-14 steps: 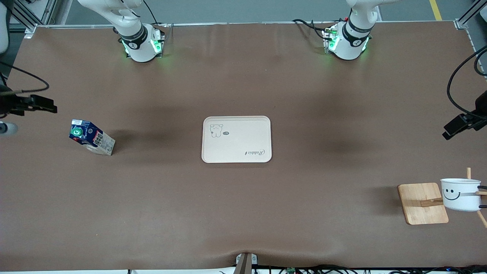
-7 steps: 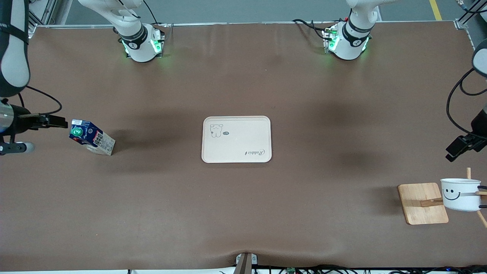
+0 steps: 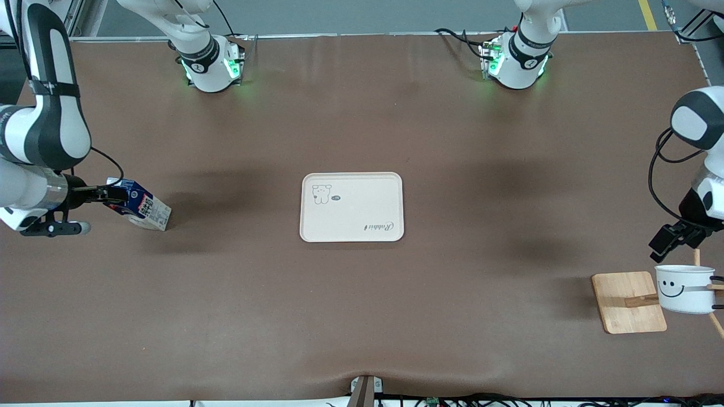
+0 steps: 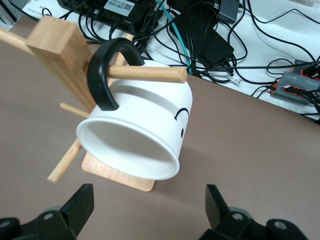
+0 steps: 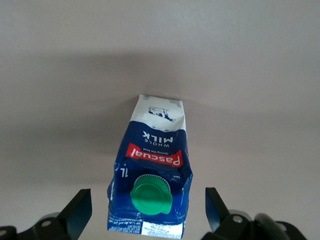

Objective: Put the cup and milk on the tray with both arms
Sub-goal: 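Grasp the milk carton with the right gripper while the left gripper grasps the mug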

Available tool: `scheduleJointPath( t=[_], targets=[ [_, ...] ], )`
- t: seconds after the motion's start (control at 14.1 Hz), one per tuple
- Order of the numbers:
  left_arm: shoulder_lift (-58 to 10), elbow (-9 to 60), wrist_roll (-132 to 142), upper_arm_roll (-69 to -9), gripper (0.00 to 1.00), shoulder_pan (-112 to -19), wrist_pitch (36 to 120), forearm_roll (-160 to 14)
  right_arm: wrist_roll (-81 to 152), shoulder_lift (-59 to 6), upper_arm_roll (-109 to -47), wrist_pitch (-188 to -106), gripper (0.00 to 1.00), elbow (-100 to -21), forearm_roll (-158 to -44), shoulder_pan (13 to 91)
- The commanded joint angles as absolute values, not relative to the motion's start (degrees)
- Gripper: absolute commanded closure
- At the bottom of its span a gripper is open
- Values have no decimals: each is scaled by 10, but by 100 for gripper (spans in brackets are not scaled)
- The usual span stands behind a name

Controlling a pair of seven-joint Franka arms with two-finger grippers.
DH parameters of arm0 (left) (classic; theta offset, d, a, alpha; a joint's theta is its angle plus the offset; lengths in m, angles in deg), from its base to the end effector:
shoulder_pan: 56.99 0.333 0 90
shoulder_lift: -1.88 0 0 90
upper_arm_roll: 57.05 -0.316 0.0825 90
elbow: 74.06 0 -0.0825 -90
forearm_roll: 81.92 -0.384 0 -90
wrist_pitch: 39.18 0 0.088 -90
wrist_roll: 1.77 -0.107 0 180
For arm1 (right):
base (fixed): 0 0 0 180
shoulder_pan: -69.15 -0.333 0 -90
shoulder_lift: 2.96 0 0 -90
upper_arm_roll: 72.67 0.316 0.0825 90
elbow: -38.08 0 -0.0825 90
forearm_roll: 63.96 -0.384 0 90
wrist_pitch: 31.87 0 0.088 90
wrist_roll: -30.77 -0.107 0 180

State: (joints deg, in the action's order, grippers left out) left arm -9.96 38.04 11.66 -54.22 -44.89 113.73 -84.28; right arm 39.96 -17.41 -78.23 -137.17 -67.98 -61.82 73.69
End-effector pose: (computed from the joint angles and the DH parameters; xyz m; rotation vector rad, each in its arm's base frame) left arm 0.6306 0.1033 0.4286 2.9898 0.5565 0.7866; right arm 0.5791 -0.1035 0.3690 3.0992 -0.0022 -0.4218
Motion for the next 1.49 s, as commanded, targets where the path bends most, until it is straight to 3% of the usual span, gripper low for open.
scheduleJointPath(
  t=[0.0,0.36,0.71,0.78,0.92,1.14,1.42],
  targets=[
    [-117,376,131,-540,5,-447,1173,-843,350,-158,-775,-1381,0,-702,-619,744],
    [-124,368,129,-540,23,-446,1176,-843,330,-160,-775,-1403,0,-727,-619,749],
    [-126,360,126,-539,31,-446,1176,-844,296,-161,-775,-1428,4,-757,-619,748],
    [-132,357,122,-539,32,-447,1176,-844,296,-161,-775,-1424,51,-757,-619,747],
    [-134,355,121,-538,33,-446,1179,-845,295,-161,-775,-1401,99,-753,-619,745],
    [-146,346,121,-536,35,-447,1195,-844,294,-161,-772,-1315,100,-687,-621,731],
    [-153,344,119,-536,47,-449,1195,-845,294,-161,-771,-1170,100,-573,-673,654]
  ],
)
